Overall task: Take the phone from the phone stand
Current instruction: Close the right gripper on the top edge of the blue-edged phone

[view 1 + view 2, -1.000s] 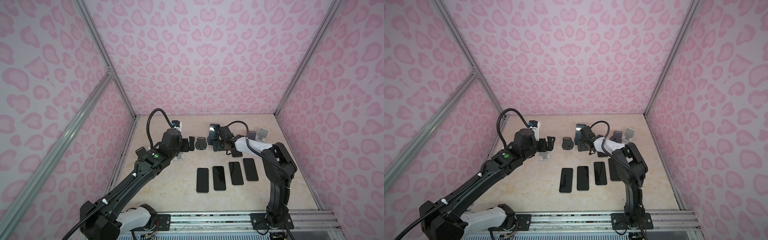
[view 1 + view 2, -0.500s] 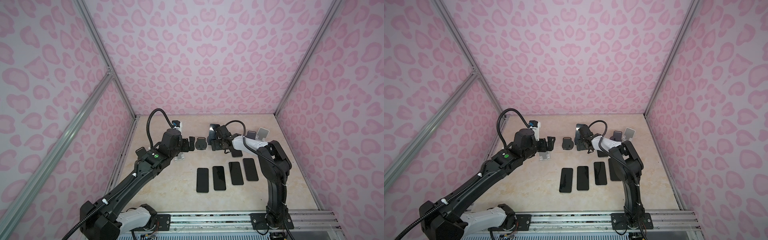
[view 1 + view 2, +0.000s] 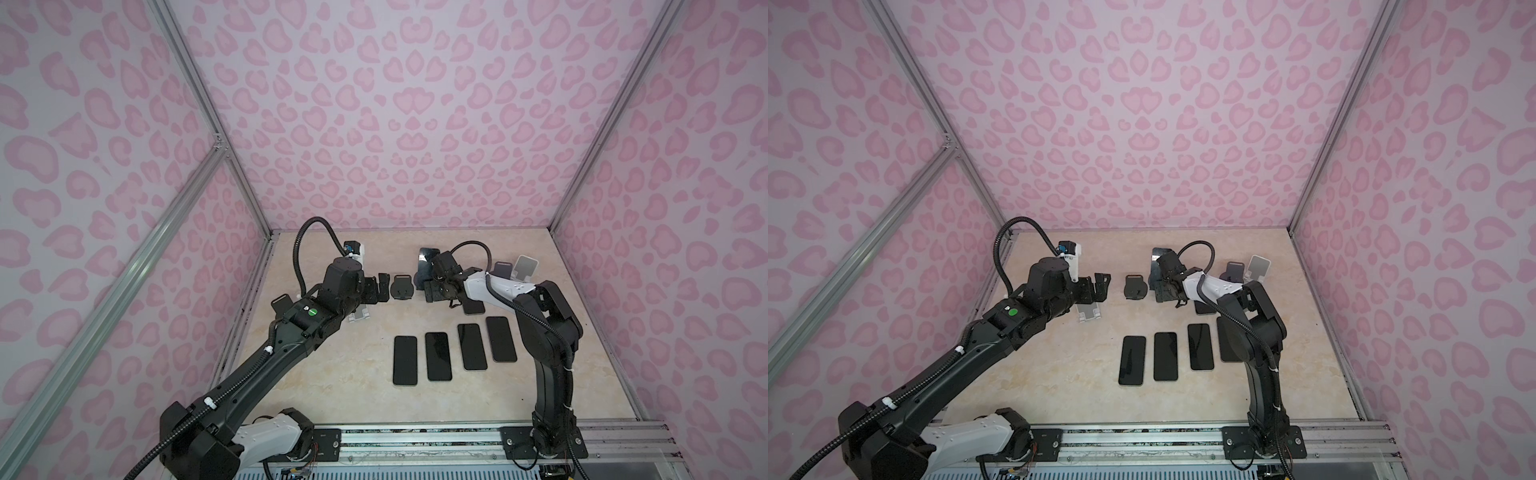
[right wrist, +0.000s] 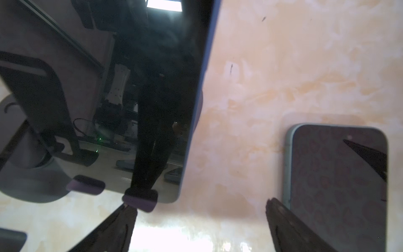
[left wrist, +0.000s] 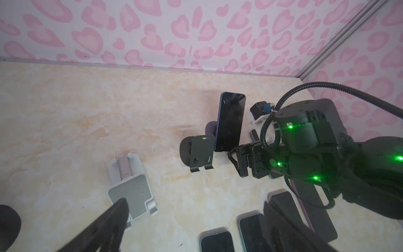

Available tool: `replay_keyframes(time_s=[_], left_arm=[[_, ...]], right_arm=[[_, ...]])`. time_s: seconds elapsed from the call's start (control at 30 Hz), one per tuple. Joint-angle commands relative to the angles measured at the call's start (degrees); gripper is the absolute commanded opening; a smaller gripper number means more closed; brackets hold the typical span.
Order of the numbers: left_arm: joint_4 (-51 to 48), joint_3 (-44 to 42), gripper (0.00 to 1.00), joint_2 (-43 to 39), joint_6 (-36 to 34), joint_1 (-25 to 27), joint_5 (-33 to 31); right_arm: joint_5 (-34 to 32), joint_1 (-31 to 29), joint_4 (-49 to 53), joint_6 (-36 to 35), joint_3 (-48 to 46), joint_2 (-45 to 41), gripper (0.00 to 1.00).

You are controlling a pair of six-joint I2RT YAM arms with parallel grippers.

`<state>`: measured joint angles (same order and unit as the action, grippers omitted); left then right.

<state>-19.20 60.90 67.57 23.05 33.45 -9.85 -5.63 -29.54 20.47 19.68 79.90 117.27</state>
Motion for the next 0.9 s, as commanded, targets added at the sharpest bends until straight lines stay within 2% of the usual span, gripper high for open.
replay_keyframes(time_s=[0.0, 0.63, 0.87], left_arm=[[2.08, 0.45, 1.00, -0.22, 0.08, 0.03, 0.18], [2.13, 0.44, 1.00, 0.02, 0.16, 0.03, 0.35], [2.07, 0.44, 1.00, 0.11, 0.16, 0.03, 0.33]], right_arm=[[-1.29, 0.04, 0.47, -0.70, -0.52, 0.15, 0.95], [-1.67, 1.05, 0.74, -1.23, -0.58, -0.47, 0.95], [0.11, 0.60, 0.27, -1.49, -1.56, -2.31, 0.94]])
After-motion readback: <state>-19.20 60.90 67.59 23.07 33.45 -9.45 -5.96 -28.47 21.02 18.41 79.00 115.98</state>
